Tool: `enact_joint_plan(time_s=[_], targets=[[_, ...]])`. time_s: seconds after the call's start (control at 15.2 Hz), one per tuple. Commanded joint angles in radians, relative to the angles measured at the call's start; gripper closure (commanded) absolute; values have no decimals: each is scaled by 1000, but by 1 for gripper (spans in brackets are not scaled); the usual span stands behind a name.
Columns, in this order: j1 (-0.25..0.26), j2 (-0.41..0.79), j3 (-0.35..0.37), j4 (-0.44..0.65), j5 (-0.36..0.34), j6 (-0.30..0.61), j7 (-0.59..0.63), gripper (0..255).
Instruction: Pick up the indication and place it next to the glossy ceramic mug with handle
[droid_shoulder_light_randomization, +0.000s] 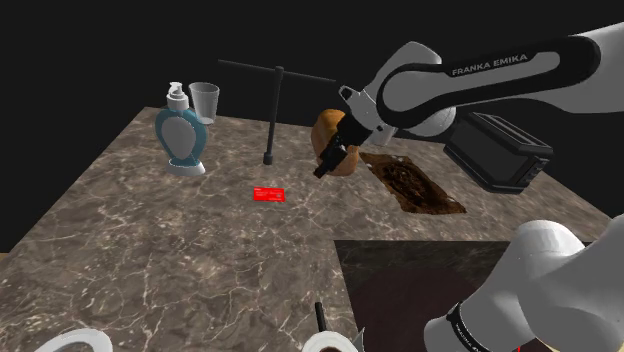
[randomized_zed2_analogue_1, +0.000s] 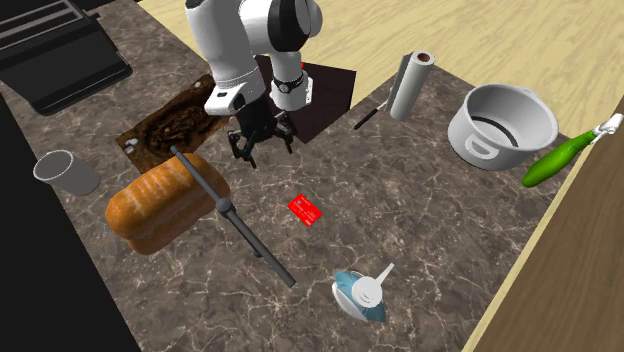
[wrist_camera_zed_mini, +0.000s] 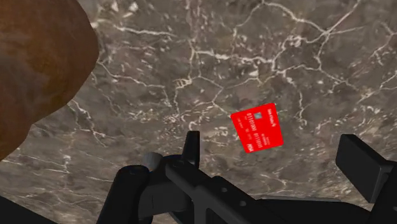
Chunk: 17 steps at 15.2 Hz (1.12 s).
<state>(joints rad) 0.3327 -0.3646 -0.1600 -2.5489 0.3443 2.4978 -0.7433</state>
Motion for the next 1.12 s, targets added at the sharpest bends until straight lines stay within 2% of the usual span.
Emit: enact_joint_plan(time_s=[0.0, 0.33, 0.59, 1.06], targets=[[58, 81, -30, 27, 77, 66, -109, 0], [187, 261, -78, 117, 332, 162, -415, 0], [234, 403, -66, 218, 554, 182, -674, 0], [239, 502, -37, 272, 664, 213, -760, 0]])
